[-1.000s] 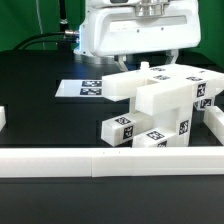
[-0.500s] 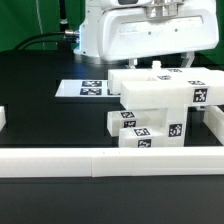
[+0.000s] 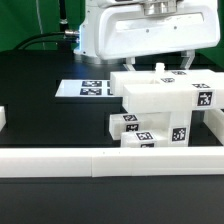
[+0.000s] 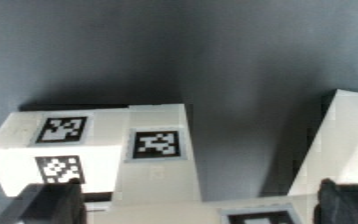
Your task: Assemble chair
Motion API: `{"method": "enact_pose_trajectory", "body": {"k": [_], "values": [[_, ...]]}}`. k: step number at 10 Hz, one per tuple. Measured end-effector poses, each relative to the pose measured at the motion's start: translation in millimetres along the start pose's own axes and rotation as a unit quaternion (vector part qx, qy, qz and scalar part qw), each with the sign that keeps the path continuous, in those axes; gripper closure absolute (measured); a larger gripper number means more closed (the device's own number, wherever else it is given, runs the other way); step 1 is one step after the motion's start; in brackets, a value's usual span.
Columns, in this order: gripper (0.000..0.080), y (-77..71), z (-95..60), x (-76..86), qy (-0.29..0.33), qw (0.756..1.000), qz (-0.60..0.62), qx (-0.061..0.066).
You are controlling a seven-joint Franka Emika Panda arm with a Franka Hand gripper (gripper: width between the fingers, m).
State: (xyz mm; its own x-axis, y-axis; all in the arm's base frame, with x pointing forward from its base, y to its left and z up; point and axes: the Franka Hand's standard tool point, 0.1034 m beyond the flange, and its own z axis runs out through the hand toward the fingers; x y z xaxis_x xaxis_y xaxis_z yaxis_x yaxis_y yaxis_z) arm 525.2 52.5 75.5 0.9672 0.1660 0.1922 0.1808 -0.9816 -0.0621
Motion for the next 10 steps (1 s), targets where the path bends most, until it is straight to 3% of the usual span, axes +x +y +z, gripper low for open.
{"method": "enact_pose_trajectory", "body": {"k": [3, 5, 7, 8, 10], "values": [[0.0151, 0.8, -7.4, -10.9, -0.007, 1.0, 0.011, 0.005], [0.0151, -21.6, -16.5, -24.2, -0.017, 0.999, 0.036, 0.012], [0.0151, -55.2, -25.5, -20.4, -0.029, 0.998, 0.057, 0.016], [0.0151, -62.8, -24.5, -18.6, -0.029, 0.997, 0.067, 0.015], [0.0151, -59.8, -23.7, -20.6, -0.039, 0.997, 0.068, 0.017]]}}
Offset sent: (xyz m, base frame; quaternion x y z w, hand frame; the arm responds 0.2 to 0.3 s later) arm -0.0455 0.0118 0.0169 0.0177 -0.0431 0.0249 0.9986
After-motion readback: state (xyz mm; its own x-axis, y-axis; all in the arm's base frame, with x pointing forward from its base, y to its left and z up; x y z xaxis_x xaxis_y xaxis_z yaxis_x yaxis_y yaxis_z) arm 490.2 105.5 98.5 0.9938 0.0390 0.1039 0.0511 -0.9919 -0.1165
